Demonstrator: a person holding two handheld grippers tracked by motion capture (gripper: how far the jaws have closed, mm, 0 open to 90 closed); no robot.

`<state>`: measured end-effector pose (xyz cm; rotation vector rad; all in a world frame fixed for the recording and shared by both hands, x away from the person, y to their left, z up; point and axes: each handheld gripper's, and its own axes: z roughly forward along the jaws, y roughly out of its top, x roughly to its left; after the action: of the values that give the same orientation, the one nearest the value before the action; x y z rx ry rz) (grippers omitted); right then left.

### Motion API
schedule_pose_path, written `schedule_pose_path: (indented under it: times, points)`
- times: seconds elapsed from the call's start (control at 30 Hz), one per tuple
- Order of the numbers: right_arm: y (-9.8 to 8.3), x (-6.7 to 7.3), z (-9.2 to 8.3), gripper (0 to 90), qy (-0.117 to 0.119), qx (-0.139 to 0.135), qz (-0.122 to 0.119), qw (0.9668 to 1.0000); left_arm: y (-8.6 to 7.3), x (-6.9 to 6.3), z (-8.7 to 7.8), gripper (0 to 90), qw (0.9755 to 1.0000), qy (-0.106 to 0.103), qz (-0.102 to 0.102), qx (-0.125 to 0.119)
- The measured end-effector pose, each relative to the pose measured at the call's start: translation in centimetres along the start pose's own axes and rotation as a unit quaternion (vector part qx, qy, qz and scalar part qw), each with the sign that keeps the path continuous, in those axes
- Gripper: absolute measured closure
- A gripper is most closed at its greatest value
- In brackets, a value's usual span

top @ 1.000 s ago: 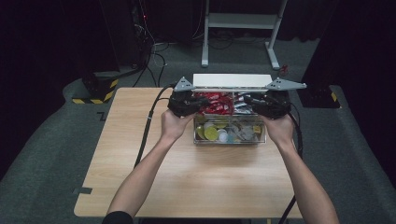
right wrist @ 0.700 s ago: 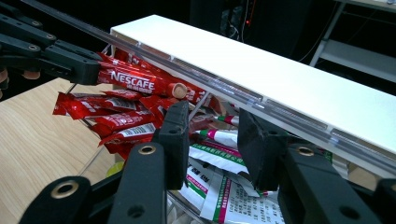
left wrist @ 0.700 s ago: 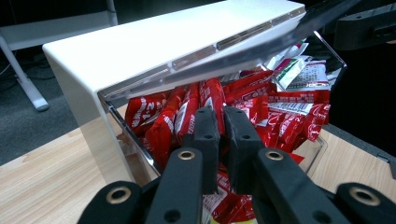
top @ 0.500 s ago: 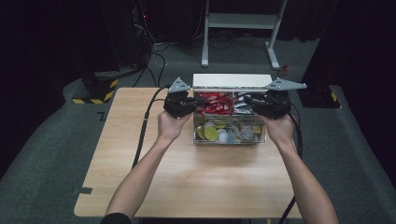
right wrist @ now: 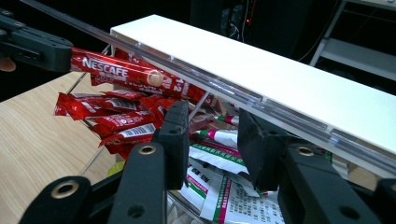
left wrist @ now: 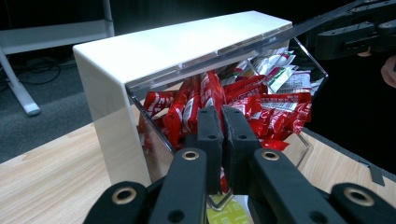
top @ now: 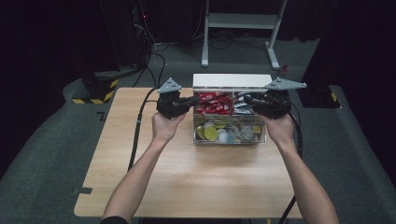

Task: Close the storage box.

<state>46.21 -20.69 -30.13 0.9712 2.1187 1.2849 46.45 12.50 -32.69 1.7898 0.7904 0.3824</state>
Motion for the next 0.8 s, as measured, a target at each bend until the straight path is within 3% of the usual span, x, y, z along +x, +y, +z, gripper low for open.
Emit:
schedule_pose_path:
  times: [0.5,0.8]
  points:
    - [0.0,0.0,0.0,64.0,0.000,-0.001,0.000,1.0000,0.0,-0.5,-1.3,87.1,0.9998,-0.010,0.015,-0.001]
    - [0.0,0.0,0.0,64.1,0.000,-0.001,0.000,1.0000,-0.6,-0.3,-2.0,87.1,0.9998,-0.012,0.009,-0.008]
